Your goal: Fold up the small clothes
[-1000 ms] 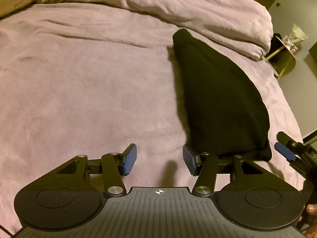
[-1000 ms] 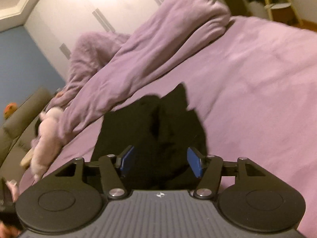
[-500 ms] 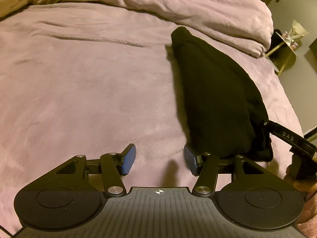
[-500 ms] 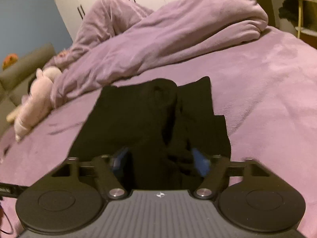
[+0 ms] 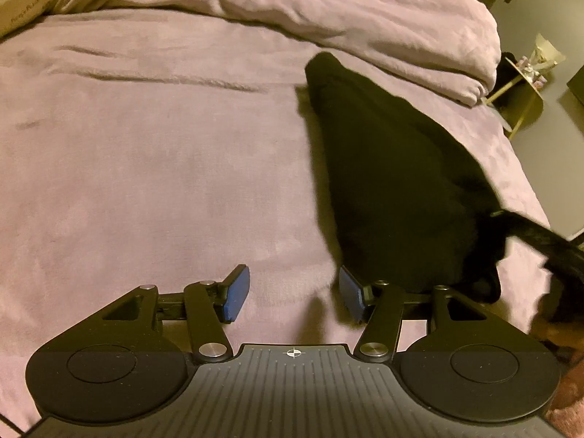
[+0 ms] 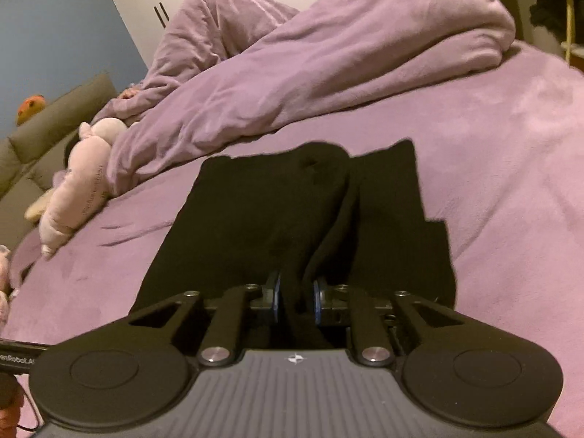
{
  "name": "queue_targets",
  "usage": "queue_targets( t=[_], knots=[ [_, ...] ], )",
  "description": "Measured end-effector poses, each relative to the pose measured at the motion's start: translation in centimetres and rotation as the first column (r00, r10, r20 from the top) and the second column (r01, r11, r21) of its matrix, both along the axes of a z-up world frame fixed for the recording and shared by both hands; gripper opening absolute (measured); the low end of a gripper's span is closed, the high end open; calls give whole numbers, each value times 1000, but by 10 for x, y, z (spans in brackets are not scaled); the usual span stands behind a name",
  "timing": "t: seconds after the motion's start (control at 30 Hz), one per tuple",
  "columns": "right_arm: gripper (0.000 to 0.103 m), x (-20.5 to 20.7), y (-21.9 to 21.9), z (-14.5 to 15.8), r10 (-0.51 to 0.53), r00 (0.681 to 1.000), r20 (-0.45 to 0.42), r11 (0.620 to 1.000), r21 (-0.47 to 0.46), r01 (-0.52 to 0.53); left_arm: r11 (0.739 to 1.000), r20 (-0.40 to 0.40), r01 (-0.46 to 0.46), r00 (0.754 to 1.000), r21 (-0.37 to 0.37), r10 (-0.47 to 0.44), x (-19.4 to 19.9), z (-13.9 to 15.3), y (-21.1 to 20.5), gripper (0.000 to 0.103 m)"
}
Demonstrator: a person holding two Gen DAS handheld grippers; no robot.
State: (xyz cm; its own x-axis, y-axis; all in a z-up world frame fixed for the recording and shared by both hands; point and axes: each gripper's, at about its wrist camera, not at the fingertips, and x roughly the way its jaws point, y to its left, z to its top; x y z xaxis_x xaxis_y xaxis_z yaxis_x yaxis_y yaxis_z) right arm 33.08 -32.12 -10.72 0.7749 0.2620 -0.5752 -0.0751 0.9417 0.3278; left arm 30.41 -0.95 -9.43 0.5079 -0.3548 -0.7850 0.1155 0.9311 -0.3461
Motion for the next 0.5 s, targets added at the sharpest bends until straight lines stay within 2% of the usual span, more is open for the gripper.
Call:
queue_targets(
  t=[0.07, 0.13, 0.2, 0.27, 0.3, 0.33, 0.4, 0.5],
  knots=[
    [11, -15, -2, 18, -59, 994, 93, 998, -32, 63, 1000, 8, -1, 1000, 1, 1, 1, 2, 0, 60],
    [11, -29, -12, 23, -140, 984, 108, 990, 10, 140, 1000, 12, -2, 1000, -1, 2, 3, 3, 1, 60],
    [12, -35, -16, 9, -192, 979, 63, 980, -31, 195, 1000, 9, -5, 1000, -9, 5, 5, 2, -1, 60],
    [13, -30, -14, -17, -192, 981, -39, 977, -99, 188, 1000, 3, -6, 1000, -23, 6, 7, 2, -3, 60],
    [14, -30, -14, -26, -175, 982, -65, 981, -95, 169, 999, 1, 5, 1000, -33, -5, 7, 3, -5, 60],
    [16, -33, -14, -26, -176, 983, -54, 980, -100, 170, 999, 1, 13, 1000, -42, -13, 6, 3, -6, 60],
    [37, -37, -17, -15, -199, 979, -46, 976, -95, 194, 999, 5, 15, 1000, -46, -15, 6, 4, -5, 60],
    [39, -51, -18, 7, -226, 973, 35, 970, -79, 228, 999, 2, -13, 1000, -34, 13, 6, 2, -3, 60]
  ],
)
